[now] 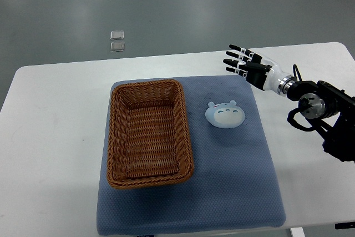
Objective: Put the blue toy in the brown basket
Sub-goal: 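Move the right hand toward the pale blue plush toy beside the basket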
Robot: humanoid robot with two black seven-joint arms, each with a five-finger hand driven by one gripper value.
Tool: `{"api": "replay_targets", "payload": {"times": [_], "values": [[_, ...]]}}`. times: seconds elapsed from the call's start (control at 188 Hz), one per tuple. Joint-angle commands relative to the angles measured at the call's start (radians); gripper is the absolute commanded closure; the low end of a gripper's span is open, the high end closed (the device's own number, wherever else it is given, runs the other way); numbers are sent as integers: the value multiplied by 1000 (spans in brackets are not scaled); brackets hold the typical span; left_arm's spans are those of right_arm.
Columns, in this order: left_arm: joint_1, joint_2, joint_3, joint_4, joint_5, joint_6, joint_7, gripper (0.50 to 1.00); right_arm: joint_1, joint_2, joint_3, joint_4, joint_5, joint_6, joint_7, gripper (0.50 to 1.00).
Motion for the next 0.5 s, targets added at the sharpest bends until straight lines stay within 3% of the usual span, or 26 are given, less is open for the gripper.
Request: {"api": "replay_targets", "payload": {"times": [0.0,0.266,0.495], "values": [[0,0,-3,1,0,0,0,500,0,2,-4,0,-4,3,0,583],[0,0,1,1,0,0,-1,500,14,-13,-24,3,-105,32,6,583],[0,0,1,2,0,0,-1,500,23,-51,-27,106,-536,80,17,583]]}}
